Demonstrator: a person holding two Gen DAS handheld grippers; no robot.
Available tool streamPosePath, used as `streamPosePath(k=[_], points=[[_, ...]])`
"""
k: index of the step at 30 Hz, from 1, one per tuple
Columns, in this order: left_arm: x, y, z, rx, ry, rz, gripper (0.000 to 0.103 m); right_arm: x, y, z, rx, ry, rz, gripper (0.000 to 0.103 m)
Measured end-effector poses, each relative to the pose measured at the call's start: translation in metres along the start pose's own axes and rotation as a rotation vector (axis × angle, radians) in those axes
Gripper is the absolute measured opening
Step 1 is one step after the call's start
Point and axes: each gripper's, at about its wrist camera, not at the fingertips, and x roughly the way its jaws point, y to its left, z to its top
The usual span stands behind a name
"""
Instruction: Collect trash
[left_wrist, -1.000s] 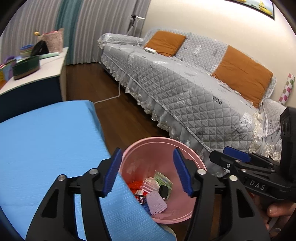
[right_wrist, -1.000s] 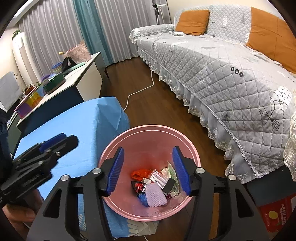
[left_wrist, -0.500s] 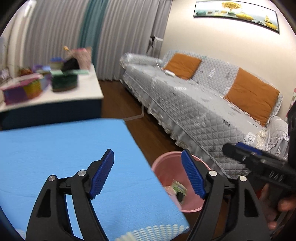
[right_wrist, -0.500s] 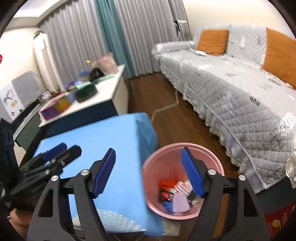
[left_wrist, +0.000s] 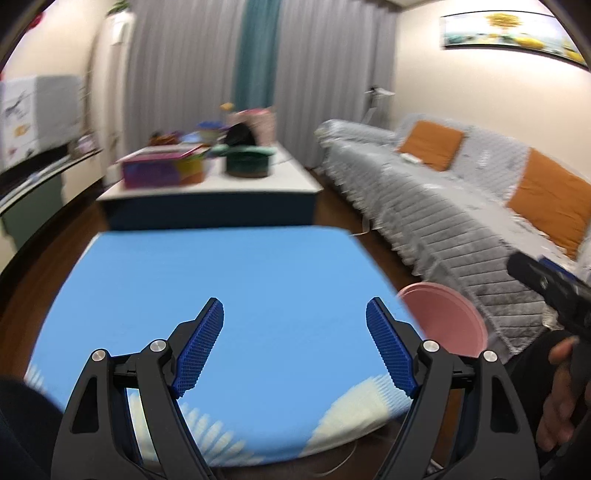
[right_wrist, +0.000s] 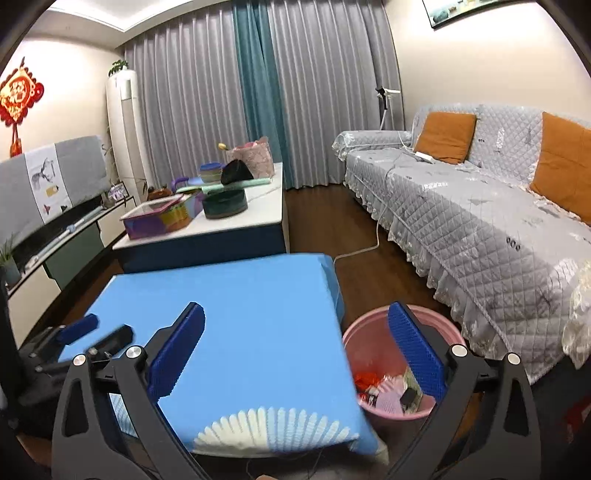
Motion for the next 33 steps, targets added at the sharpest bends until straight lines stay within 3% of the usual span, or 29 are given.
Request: streamPosePath(k=[6, 8, 33], points=[[0.001, 0.030, -0.041, -0.068, 0.073, 0.113, 0.082, 0.012, 0.024, -0.034, -0.077, 0.055, -0.017, 0.098], [0.010, 0.032, -0.045, -0.060, 0.110, 0.108, 0.082, 0.018, 0.028, -0.035, -0.081, 0.057, -0.016, 0.098], [0.019, 0.022, -0.045, -0.048, 0.114, 0.101, 0.082, 0.040, 0.033, -0.044, -0.092, 0.126, -0.040, 0.098]])
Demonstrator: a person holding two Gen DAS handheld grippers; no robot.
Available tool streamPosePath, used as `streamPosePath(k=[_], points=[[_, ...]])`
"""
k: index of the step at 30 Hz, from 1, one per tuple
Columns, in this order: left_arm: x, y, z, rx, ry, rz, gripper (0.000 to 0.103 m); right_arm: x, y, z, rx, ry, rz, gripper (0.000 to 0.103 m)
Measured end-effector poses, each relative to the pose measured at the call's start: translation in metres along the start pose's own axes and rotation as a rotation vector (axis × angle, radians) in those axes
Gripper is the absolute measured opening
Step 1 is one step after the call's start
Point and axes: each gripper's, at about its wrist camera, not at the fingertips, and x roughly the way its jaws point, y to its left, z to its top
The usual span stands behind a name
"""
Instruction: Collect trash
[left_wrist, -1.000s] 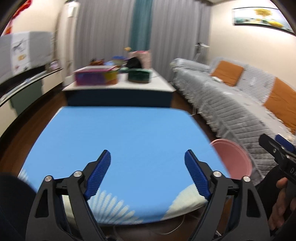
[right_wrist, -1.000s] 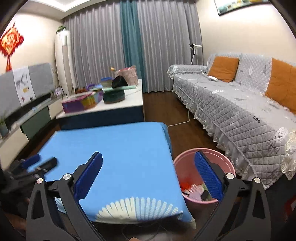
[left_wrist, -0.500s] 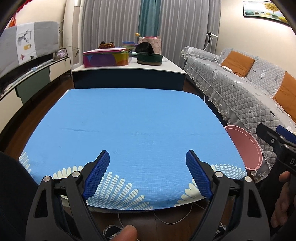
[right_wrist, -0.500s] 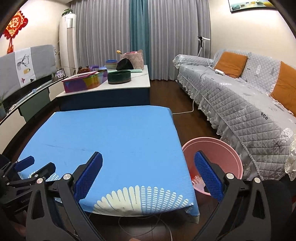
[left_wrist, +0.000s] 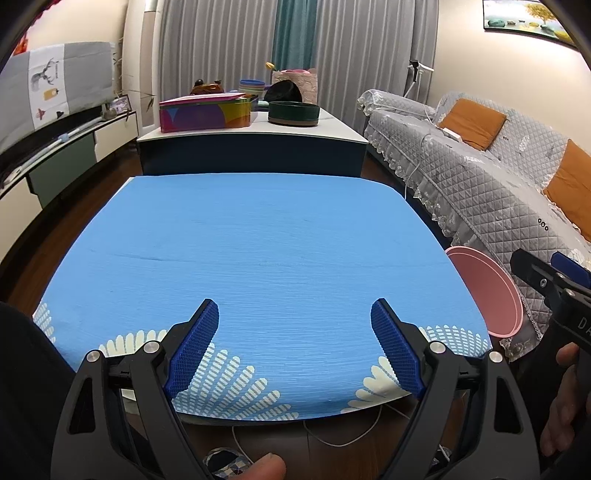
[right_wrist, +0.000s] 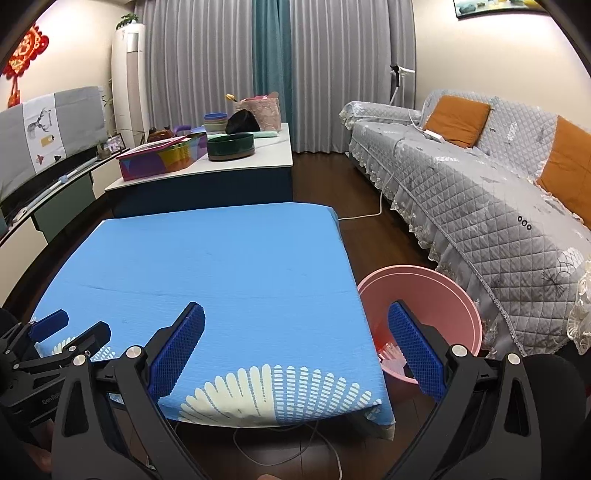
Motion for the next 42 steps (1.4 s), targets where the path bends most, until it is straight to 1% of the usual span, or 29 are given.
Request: streamPosePath(k=[24, 42], points=[[0.0006, -0.0018, -0.0033, 0.004, 0.000, 0.004, 0.082, 0.0018, -0.0012, -0.0034, 0.000, 0.004, -0.003, 0.098], [0.0015, -0.0025, -0.0024, 0.007, 0.006, -0.008, 0.083, 0.0016, -0.0011, -0.0030, -0.001, 0.005, -0.004, 0.098]])
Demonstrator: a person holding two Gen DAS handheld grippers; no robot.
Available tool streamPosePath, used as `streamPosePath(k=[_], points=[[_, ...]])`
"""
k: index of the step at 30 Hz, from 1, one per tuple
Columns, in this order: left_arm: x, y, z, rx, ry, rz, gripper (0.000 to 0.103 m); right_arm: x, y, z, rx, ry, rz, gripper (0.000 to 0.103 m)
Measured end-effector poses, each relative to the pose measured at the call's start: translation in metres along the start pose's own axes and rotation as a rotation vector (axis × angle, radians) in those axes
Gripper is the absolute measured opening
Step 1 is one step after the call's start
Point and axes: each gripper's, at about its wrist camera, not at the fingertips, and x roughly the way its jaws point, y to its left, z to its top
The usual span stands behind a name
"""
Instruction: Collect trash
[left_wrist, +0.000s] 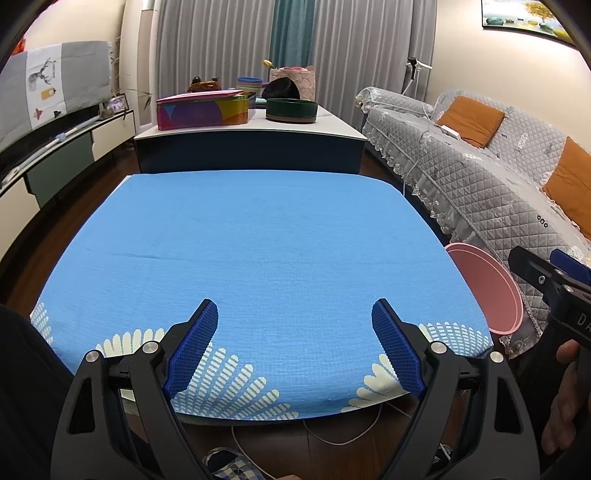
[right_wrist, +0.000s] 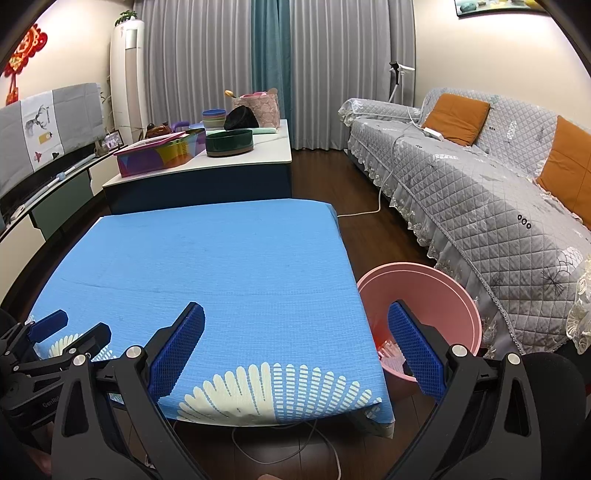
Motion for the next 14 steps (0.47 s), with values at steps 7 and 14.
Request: streamPosePath(k=[7, 14], points=[[-0.0012, -0.0045, -0.0009, 0.021, -0.007, -0.006, 0.084, -0.0001, -0.0002, -0.0004, 0.000, 0.002, 0.000, 0.098], [0.0007, -0.0050, -0.0006, 0.012, 0.007, -0.005, 0.084, -0.0007, -0.0033, -0.0031, -0.002, 0.003, 0.000, 0.098]])
